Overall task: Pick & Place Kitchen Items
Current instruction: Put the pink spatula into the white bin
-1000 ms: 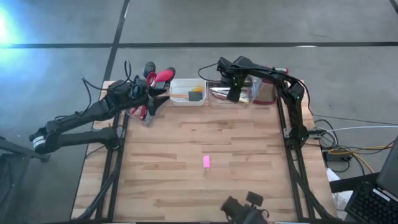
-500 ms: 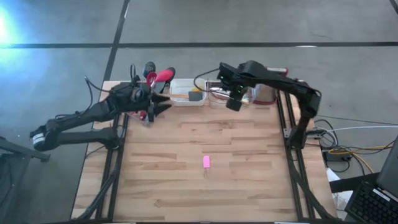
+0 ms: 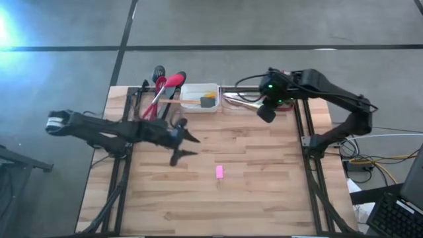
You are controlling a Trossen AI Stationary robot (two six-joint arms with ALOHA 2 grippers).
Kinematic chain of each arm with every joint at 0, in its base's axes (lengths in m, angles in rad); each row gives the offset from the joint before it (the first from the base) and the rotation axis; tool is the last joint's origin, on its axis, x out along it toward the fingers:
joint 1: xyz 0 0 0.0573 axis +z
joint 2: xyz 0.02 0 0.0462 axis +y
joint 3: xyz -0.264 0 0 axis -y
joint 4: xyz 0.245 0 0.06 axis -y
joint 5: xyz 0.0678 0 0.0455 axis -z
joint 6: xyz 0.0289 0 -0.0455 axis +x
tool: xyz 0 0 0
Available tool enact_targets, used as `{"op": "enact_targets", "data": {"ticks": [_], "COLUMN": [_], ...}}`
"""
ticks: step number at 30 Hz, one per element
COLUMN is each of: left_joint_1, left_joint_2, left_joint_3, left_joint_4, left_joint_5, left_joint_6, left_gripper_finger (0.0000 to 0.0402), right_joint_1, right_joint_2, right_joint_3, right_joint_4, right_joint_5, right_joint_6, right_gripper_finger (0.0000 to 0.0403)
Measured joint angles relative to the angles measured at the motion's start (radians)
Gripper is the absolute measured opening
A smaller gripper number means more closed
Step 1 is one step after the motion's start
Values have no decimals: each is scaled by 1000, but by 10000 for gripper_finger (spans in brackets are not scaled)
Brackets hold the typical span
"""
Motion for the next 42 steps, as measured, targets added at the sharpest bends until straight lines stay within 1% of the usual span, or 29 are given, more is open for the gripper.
{"op": "enact_targets", "data": {"ticks": [4,9,16,19,21,25,26,29,31,33,36,42], "left_joint_1": [-52,-94,-121,-134,-136,-135,-136,-138,-136,-136,-138,-140], "left_joint_2": [130,281,450,499,525,547,549,553,557,562,580,647], "left_joint_3": [82,178,306,353,386,448,460,480,481,481,478,477], "left_joint_4": [-27,-90,-211,-257,-280,-350,-376,-444,-464,-462,-460,-415], "left_joint_5": [4,11,11,11,-1,-66,-104,-230,-278,-322,-366,-319], "left_joint_6": [102,228,326,318,224,-87,-176,-536,-729,-886,-1030,-1184], "left_gripper_finger": [234,234,234,234,234,234,234,234,234,234,233,212], "right_joint_1": [0,0,0,0,0,0,0,0,0,-1,0,-1], "right_joint_2": [-49,-81,-75,-73,-73,-74,-75,-75,-75,-75,-75,-75], "right_joint_3": [-31,-86,-156,-183,-200,-227,-233,-241,-242,-242,-242,-242], "right_joint_4": [13,44,58,59,59,58,59,61,67,76,86,85], "right_joint_5": [0,0,-2,-2,-3,-3,-3,-2,-2,-2,-2,0], "right_joint_6": [18,34,18,17,17,17,17,16,13,13,12,-47], "right_gripper_finger": [70,75,80,76,72,67,66,66,69,73,79,87]}}
